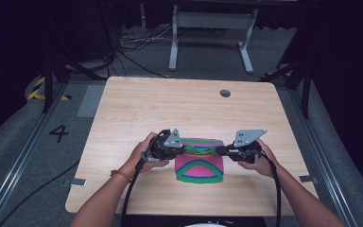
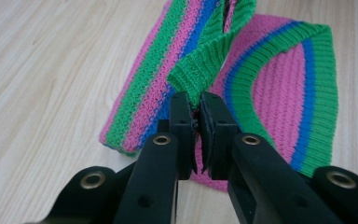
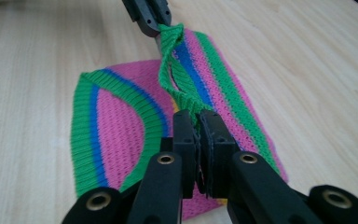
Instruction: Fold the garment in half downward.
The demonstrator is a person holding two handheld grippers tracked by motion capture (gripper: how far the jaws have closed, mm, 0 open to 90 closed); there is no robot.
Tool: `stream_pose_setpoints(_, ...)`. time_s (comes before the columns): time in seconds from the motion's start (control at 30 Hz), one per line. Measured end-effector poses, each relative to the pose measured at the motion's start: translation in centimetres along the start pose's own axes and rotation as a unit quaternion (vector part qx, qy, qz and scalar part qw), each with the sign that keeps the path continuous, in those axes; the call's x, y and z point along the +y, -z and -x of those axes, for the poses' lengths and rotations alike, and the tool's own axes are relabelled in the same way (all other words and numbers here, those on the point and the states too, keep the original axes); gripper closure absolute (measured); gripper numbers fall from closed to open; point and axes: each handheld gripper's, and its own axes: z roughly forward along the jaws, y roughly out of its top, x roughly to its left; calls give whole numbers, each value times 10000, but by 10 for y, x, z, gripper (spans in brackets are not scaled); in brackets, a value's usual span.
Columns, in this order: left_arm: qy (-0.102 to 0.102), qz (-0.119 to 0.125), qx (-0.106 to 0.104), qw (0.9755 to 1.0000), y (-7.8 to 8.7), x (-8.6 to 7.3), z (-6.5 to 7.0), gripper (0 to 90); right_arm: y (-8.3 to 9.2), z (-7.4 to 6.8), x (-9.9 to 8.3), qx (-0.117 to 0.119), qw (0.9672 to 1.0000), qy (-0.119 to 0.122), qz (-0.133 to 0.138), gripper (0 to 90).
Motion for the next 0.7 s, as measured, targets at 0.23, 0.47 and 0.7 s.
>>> stream_pose_setpoints(0.23,-209,-97,-102,9997,-1,-1,18,838,2,-16,-5,121,9998,123,-12,860)
stream_pose_setpoints(0.47,-409,-303,-247,9984,-5,-10,28,828,1,-30,-13,378,9986,370,-99,856)
stream_pose_setpoints(0.7,-555,-437,-259,9972,-6,-14,35,821,-5,-41,-22,446,9981,399,-167,854)
